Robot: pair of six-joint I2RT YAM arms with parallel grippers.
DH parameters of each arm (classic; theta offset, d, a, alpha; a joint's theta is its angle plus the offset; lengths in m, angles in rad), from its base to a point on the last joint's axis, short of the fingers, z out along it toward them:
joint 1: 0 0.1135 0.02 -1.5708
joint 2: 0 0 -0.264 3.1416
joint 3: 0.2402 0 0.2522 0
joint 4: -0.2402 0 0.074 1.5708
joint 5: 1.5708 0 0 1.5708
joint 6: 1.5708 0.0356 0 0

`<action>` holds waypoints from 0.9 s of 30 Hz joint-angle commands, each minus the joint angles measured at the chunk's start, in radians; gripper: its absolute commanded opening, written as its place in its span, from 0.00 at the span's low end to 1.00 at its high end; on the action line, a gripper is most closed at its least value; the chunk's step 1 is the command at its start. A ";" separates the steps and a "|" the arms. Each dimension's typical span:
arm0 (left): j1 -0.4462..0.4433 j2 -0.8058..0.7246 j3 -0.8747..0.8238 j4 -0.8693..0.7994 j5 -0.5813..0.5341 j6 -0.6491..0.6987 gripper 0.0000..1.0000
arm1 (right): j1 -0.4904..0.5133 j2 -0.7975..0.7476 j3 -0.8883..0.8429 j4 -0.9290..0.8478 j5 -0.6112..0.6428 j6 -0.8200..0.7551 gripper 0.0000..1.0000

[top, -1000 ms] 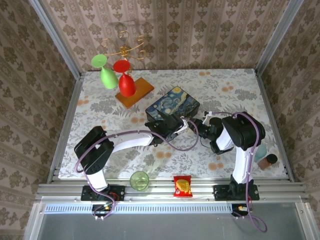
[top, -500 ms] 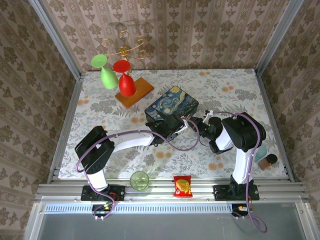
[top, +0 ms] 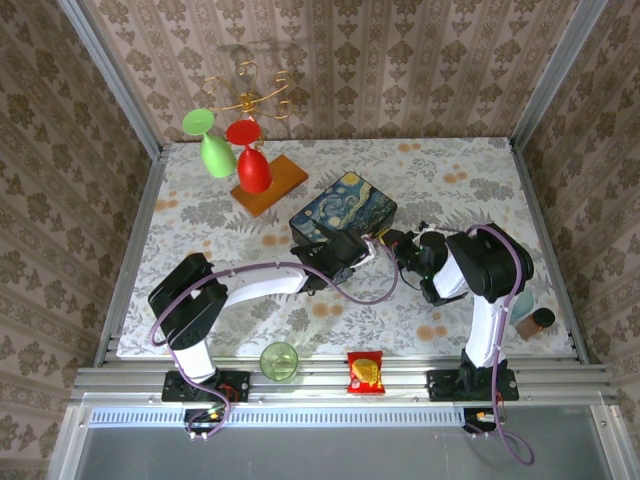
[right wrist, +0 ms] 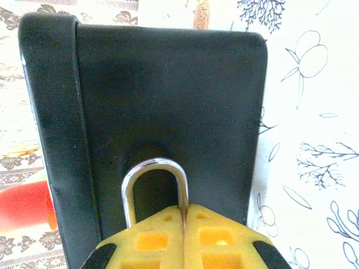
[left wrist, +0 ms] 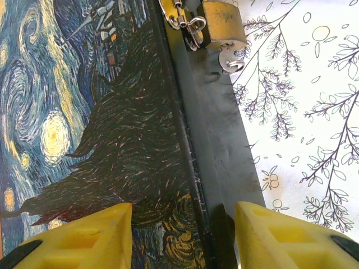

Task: Unlock the padlock with the key

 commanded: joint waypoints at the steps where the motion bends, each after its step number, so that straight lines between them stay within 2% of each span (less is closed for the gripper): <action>1: 0.000 0.057 -0.079 -0.261 0.075 -0.011 0.49 | -0.002 -0.056 -0.009 0.009 0.021 -0.001 0.00; 6: 0.015 0.044 -0.067 -0.279 0.024 0.010 0.54 | -0.047 -0.084 -0.064 -0.077 -0.022 -0.039 0.00; 14: 0.067 -0.002 -0.075 -0.263 -0.025 0.015 0.59 | -0.051 -0.088 -0.108 -0.092 -0.044 -0.105 0.00; 19: 0.091 -0.029 -0.086 -0.254 -0.058 0.034 0.64 | -0.050 -0.265 -0.075 -0.395 -0.032 -0.236 0.00; 22: 0.099 -0.051 -0.106 -0.237 -0.100 0.023 0.71 | -0.049 -0.382 -0.036 -0.606 -0.014 -0.329 0.00; 27: 0.111 -0.068 -0.108 -0.265 -0.183 -0.069 0.77 | -0.046 -0.521 0.047 -0.959 0.013 -0.492 0.00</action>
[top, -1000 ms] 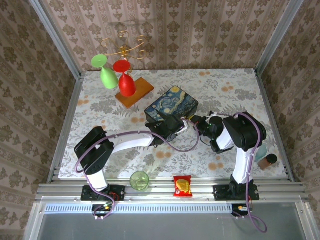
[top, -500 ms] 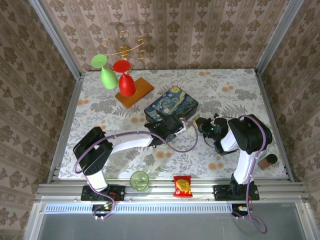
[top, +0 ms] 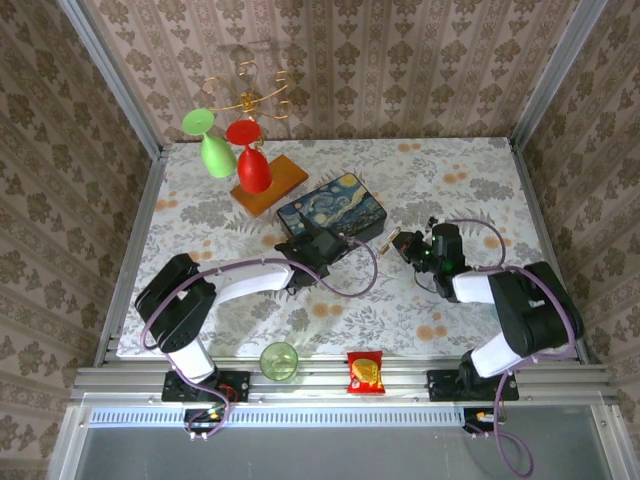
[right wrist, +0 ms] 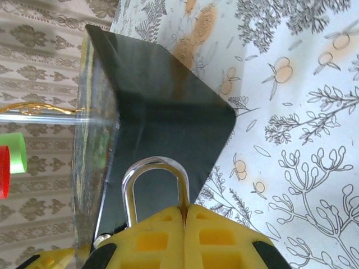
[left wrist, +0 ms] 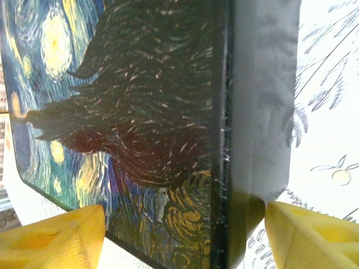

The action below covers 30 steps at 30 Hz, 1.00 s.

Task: Unlock the padlock with the key

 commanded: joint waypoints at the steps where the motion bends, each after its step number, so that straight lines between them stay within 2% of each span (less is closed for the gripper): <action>1: 0.022 -0.009 -0.032 -0.136 -0.052 -0.116 0.79 | 0.008 -0.084 0.074 -0.365 0.043 -0.186 0.00; 5: 0.060 -0.057 -0.053 -0.107 -0.029 -0.229 0.83 | 0.016 -0.202 0.138 -0.638 0.100 -0.324 0.00; 10: 0.110 -0.092 -0.070 -0.099 -0.024 -0.294 0.86 | 0.016 -0.345 0.203 -0.950 0.191 -0.471 0.00; 14: 0.179 -0.138 -0.101 -0.042 0.059 -0.314 0.87 | 0.016 -0.446 0.271 -1.204 0.282 -0.570 0.00; 18: 0.233 -0.183 -0.103 -0.015 0.125 -0.336 0.88 | 0.017 -0.454 0.364 -1.425 0.345 -0.643 0.00; 20: 0.248 -0.212 -0.115 0.003 0.169 -0.353 0.88 | 0.035 -0.457 0.392 -1.478 0.390 -0.644 0.00; 24: 0.220 -0.323 -0.181 0.007 0.218 -0.425 0.89 | 0.084 -0.420 0.462 -1.603 0.587 -0.636 0.00; 27: 0.160 -0.395 -0.246 0.029 0.259 -0.491 0.99 | 0.090 -0.347 0.485 -1.610 0.591 -0.644 0.00; 30: 0.094 -0.429 -0.304 0.096 0.238 -0.555 1.00 | 0.108 -0.257 0.498 -1.599 0.640 -0.650 0.00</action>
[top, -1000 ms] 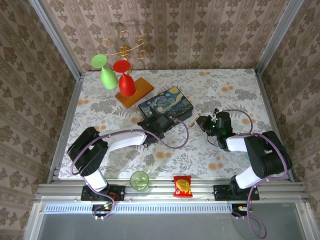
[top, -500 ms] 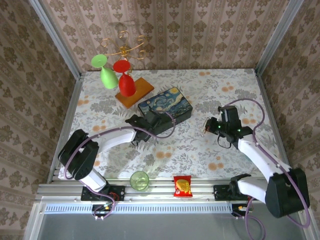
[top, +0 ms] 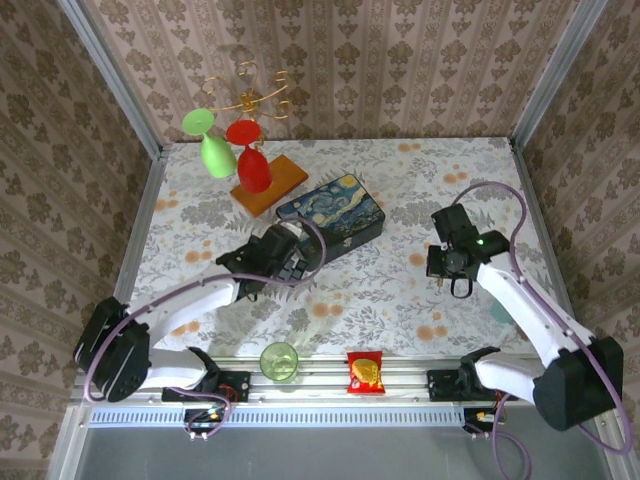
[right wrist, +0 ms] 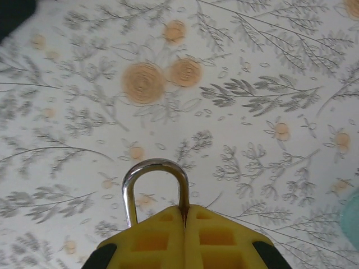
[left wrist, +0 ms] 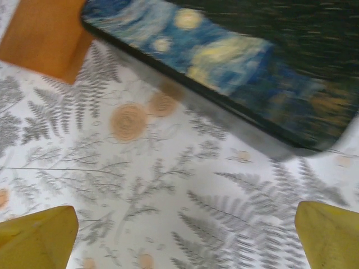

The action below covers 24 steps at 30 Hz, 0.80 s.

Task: Unlock the padlock with the key

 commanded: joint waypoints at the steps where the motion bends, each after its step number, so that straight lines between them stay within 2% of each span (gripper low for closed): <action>1: -0.056 -0.023 -0.064 0.097 0.027 -0.125 1.00 | 0.021 0.086 0.022 -0.056 0.115 -0.020 0.00; 8: -0.077 0.130 -0.088 0.317 -0.091 -0.178 1.00 | 0.062 0.235 -0.017 0.065 0.090 -0.002 0.00; 12: -0.050 0.214 -0.056 0.380 -0.122 -0.171 1.00 | 0.086 0.321 -0.035 0.139 0.058 0.019 0.00; 18: 0.026 0.183 -0.092 0.436 -0.091 -0.188 1.00 | 0.148 0.387 -0.004 0.157 0.055 0.047 0.00; 24: 0.053 0.174 -0.090 0.424 -0.078 -0.166 1.00 | 0.161 0.435 -0.001 0.183 0.031 0.065 0.00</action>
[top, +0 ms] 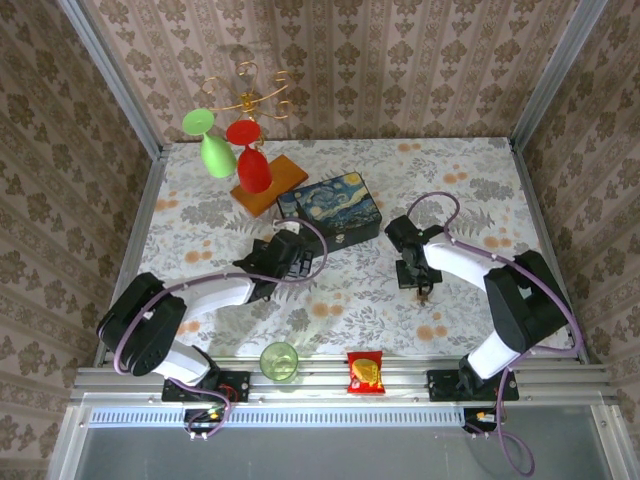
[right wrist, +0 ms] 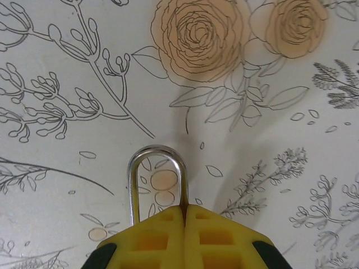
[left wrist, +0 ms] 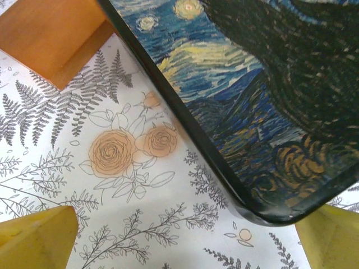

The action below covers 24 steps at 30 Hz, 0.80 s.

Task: Unlock the padlock with the key

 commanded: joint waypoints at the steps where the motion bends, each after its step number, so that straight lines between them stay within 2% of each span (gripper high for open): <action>1: 0.016 -0.008 0.003 0.018 -0.003 -0.006 1.00 | 0.009 0.012 0.011 0.018 -0.004 0.031 0.00; 11: 0.123 0.000 0.002 0.043 0.071 -0.006 1.00 | 0.009 0.092 0.024 0.028 -0.027 0.022 0.00; 16: 0.180 0.022 0.006 0.057 0.107 0.007 1.00 | 0.009 0.062 0.018 0.029 -0.042 0.023 0.08; 19: 0.180 0.002 -0.006 0.064 0.133 0.009 1.00 | 0.009 0.019 0.027 0.012 -0.035 0.025 0.22; 21: 0.170 -0.040 -0.013 0.041 0.143 -0.002 1.00 | 0.009 -0.022 0.032 0.006 -0.036 0.029 0.30; 24: 0.161 -0.156 -0.059 0.031 0.142 -0.021 1.00 | 0.009 -0.077 0.048 -0.009 -0.036 0.030 0.33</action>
